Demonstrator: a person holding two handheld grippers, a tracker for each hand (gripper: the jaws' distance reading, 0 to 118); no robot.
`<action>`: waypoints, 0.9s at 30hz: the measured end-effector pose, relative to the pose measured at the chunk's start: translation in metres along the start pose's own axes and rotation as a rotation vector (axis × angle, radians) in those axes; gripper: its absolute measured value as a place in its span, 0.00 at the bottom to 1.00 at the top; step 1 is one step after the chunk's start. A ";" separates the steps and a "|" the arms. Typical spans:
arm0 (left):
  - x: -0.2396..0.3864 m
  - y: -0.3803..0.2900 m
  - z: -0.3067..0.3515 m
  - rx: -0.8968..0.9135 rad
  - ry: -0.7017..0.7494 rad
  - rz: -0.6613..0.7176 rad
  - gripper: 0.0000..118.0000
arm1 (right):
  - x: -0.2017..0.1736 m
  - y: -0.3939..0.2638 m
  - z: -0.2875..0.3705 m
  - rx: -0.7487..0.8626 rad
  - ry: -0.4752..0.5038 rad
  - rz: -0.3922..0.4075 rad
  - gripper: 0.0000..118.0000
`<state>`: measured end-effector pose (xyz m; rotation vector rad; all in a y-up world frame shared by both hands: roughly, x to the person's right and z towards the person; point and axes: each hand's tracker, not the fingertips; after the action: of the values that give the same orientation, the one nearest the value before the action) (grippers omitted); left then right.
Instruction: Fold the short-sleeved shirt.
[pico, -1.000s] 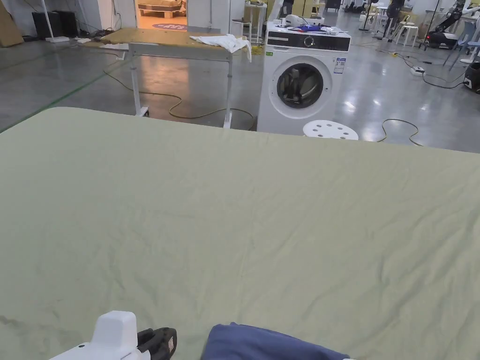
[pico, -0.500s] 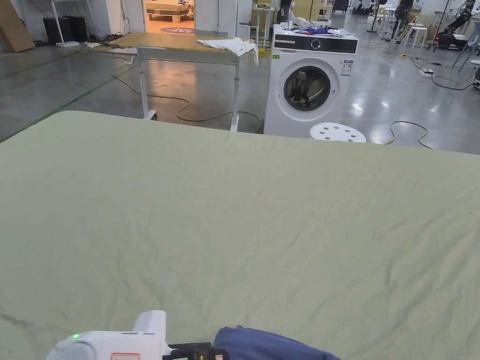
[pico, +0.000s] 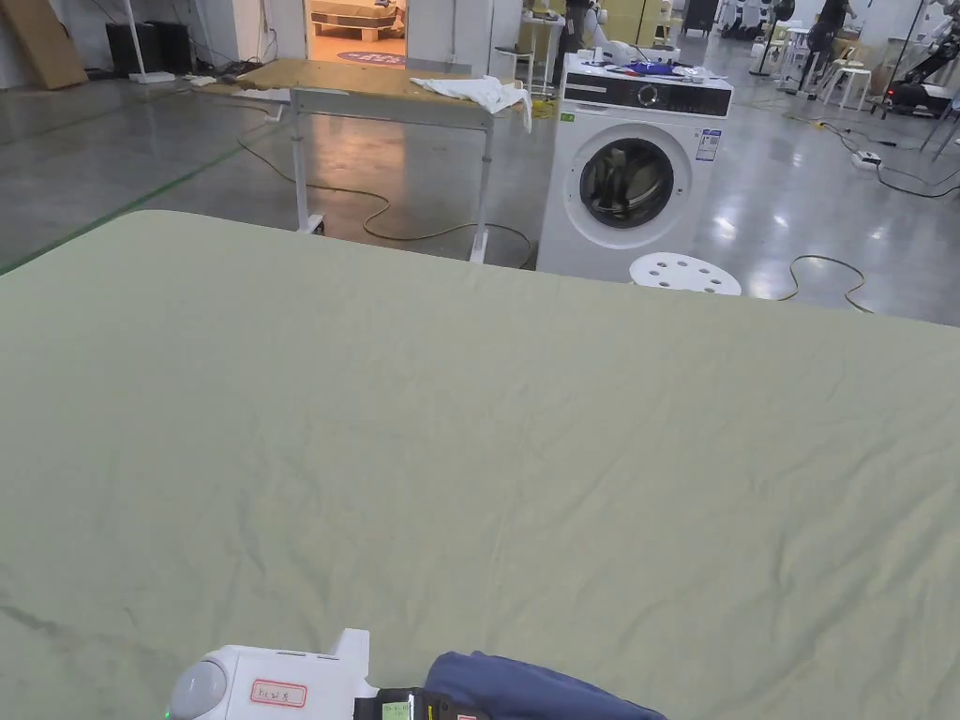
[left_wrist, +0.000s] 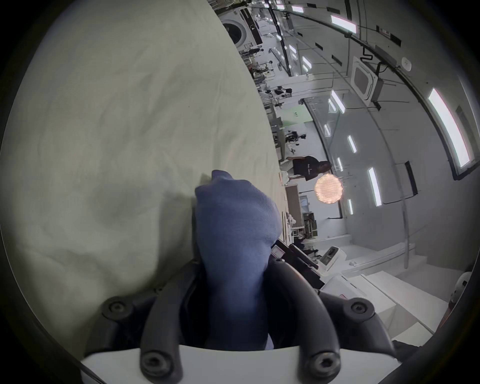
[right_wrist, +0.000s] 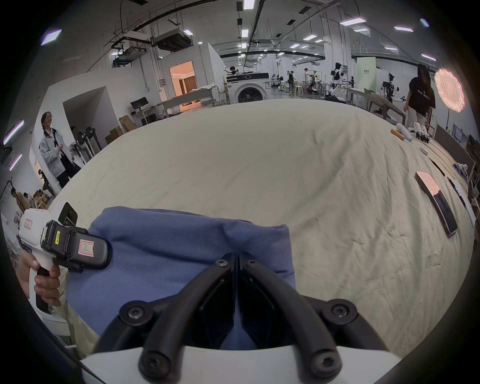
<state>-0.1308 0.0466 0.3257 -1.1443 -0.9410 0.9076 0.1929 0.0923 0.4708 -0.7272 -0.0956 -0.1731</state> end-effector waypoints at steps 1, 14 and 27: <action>0.000 -0.002 0.001 0.004 0.003 -0.005 0.19 | -0.001 0.000 0.000 0.002 -0.002 0.003 0.01; 0.061 0.018 0.075 0.049 0.071 -0.105 0.15 | -0.007 0.031 0.029 0.134 0.041 0.051 0.01; 0.101 0.049 0.276 0.223 0.464 -0.179 0.15 | 0.001 0.113 0.042 0.366 0.010 0.117 0.01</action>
<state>-0.3600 0.2377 0.3329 -1.0012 -0.5363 0.5506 0.2141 0.2036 0.4283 -0.3654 -0.0727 -0.0445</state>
